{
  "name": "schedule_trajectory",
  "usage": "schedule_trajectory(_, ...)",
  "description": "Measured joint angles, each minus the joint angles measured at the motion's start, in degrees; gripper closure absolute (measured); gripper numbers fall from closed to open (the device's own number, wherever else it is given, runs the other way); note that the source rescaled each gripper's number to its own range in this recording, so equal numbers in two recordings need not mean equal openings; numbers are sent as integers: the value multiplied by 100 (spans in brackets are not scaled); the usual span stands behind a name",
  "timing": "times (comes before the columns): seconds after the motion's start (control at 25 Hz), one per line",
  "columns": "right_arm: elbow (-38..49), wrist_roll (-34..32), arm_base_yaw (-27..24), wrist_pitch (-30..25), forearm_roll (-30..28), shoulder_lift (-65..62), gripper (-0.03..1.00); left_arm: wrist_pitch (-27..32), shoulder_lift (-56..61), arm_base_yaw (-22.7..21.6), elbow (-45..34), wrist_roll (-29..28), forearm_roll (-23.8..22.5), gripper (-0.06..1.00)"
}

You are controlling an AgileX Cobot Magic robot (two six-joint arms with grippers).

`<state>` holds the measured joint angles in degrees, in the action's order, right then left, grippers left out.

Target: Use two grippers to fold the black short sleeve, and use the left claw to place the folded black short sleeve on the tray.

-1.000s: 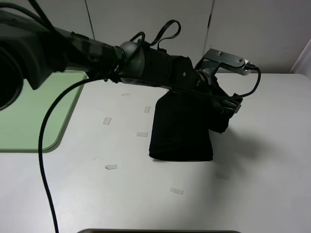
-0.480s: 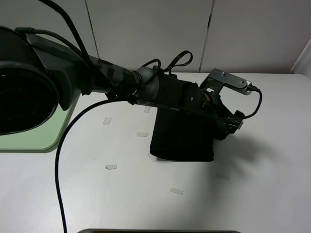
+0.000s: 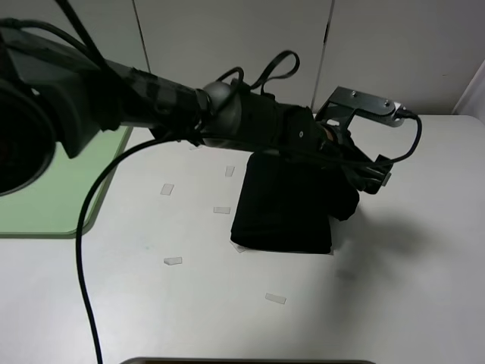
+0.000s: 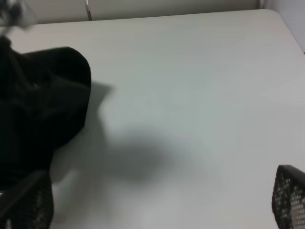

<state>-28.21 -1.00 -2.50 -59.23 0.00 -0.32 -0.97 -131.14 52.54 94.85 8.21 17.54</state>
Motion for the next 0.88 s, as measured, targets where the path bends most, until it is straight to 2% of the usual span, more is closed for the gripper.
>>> schedule_trajectory(0.36,0,0,0,0,0,0,-3,1270,769,-278,0,0,-5,-6)
schedule_trajectory(0.72,0,0,0,0,0,0,-3,3357,1339,-1056,0,-506,-11,-6)
schedule_trajectory(0.88,0,0,0,0,0,0,-3,3994,1351,-1373,-23,-611,-57,-6)
